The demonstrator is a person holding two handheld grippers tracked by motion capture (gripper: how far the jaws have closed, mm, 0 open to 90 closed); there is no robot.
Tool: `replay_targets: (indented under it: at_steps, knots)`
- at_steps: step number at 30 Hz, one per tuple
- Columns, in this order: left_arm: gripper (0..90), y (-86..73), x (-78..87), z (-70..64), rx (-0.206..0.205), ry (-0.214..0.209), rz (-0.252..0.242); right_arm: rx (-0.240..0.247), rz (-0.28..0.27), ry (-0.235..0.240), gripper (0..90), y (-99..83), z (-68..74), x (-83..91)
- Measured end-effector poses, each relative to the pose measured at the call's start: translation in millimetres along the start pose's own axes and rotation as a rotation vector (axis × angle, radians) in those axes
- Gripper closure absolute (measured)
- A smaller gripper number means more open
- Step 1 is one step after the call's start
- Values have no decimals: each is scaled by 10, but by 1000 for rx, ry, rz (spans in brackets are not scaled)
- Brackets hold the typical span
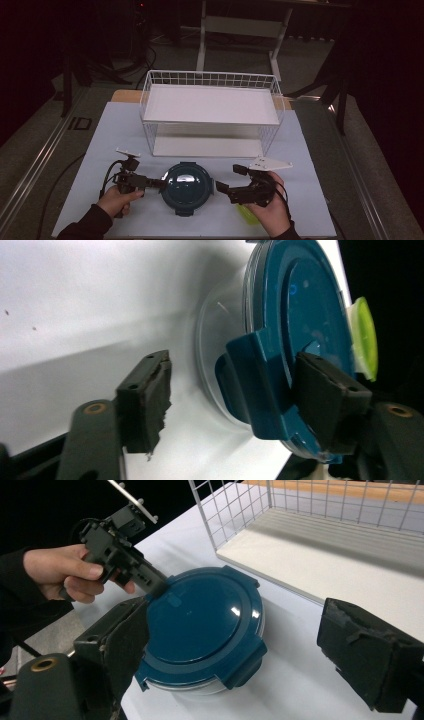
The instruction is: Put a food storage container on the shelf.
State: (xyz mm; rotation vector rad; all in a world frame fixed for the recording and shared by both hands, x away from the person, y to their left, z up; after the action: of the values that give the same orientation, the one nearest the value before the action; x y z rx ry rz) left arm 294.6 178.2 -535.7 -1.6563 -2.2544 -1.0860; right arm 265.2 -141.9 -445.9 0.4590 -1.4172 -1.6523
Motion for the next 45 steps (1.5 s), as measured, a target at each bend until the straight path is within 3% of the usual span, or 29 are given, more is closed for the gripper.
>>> replay_targets:
  at_steps: [10, 13, 20, 27, 29, 32, 39, 45]
  knots:
    - [500, -8, -31, 23, 111, -100, 44, 7, 14, -5, 134, -6, 18, 0]
    - [526, -12, -33, 31, 118, -113, 43, -14, 24, -5, 144, -24, -1, -11]
    - [527, -44, -19, 34, 101, -125, 21, -87, 68, -20, 190, -74, -45, -42]
    - [535, -101, 33, 9, 52, -145, 1, -236, 151, -46, 234, -166, -150, -154]
    - [535, -111, 38, 10, 47, -145, -3, -303, 193, -47, 256, -212, -212, -236]
    - [536, -115, 41, -12, 24, -148, -9, -364, 243, -45, 275, -261, -257, -339]
    - [537, -146, 66, -43, -16, -147, -23, -422, 336, -52, 322, -375, -294, -521]
    - [540, -162, 82, -52, -44, -159, -25, -451, 375, -48, 358, -434, -280, -589]
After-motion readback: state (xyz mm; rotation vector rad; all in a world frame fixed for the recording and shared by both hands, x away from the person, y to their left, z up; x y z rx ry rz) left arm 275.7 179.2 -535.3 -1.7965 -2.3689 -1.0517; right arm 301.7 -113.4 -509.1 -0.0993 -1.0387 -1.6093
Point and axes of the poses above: each handheld gripper's, and its own axes: x roughly backward along the jaws, y roughly out of its top, z roughly to its left, the point moved 4 cm from there along -x, roughly forward along the jaws, and after that the axes turned 14 degrees about -z, right-handed, at the moved point
